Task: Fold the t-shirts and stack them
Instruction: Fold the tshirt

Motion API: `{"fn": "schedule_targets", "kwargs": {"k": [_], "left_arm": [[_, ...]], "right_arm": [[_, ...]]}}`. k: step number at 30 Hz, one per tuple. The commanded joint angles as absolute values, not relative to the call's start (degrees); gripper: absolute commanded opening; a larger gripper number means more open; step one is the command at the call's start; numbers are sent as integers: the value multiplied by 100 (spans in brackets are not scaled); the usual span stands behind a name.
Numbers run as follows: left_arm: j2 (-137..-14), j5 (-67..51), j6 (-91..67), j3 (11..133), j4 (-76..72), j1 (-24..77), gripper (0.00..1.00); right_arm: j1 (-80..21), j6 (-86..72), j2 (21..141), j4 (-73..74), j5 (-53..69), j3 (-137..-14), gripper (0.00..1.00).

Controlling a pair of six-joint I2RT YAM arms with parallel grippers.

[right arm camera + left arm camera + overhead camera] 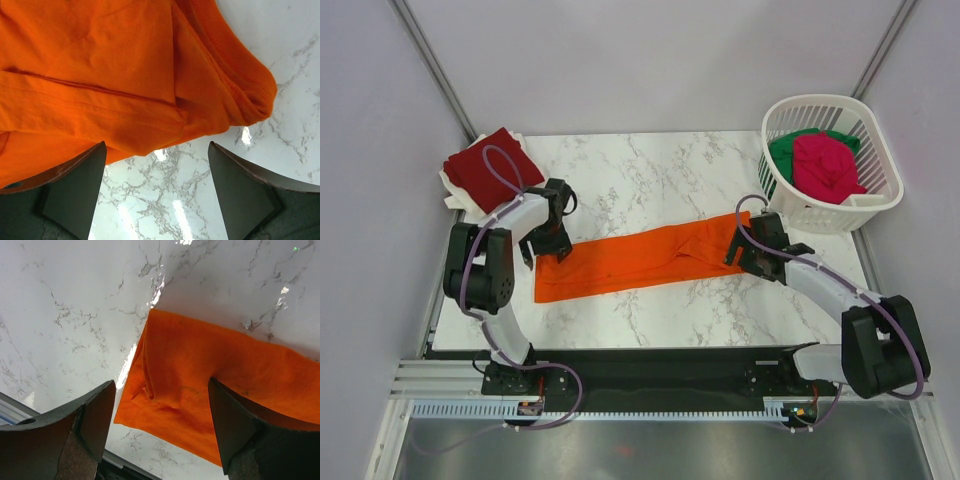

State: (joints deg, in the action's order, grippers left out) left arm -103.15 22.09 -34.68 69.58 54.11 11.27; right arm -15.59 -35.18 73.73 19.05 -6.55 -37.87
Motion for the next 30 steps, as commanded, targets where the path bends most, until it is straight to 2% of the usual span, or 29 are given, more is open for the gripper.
{"fn": "schedule_targets", "kwargs": {"k": [1,5,8,9,11,12,13,14,15,17,18,22,25,26,28,30], "left_arm": [[-10476,2399,-3980,6874,5133,1037,81],[-10696,2443,-4175,6583,4922,871,79],[-10880,2531,-4254,6539,4808,844,70],[-10924,2549,-4271,6530,4773,844,63],[-11091,2575,-4280,6504,4685,835,53],[-11144,2540,-4272,6504,4650,826,36],[-11197,2497,-4245,6513,4623,826,28],[-11249,2461,-4202,6547,4623,835,15],[-11224,2400,-4175,6530,4606,835,2],[-11049,2303,-4140,6504,4605,861,2],[-10952,2190,-4122,6443,4597,879,2],[-10495,1706,-4096,6153,4597,1115,2],[-10038,1179,-4166,5697,4518,1405,2],[-9924,1056,-4210,5574,4491,1589,2],[-9590,573,-4420,5134,4334,1827,2],[-9414,30,-4796,4731,4124,2275,2]], "right_arm": [[-1556,-3586,7724,1530,-580,-3779,91],[-1564,-3568,8068,1345,-852,-3875,90],[-1556,-3559,8384,1248,-931,-4016,85],[-1556,-3560,8454,1178,-914,-4034,81],[-1556,-3612,8674,1099,-905,-4139,70],[-1556,-3638,8840,986,-905,-4183,61],[-1556,-3647,8946,950,-931,-4253,55],[-1556,-3674,9078,888,-940,-4428,47],[-1547,-3683,9358,879,-940,-4569,29],[-1547,-3726,9701,870,-897,-5076,14],[-1547,-3735,10034,870,-879,-5289,3],[-1547,-3771,10897,1028,-905,-6615,2],[-1494,-3534,11819,1274,-915,-8117,5],[-1485,-3420,12091,1353,-836,-8956,6],[-1485,-3077,12978,1380,-248,-9857,12],[-1494,-2928,13898,1511,435,-11272,16]]}}
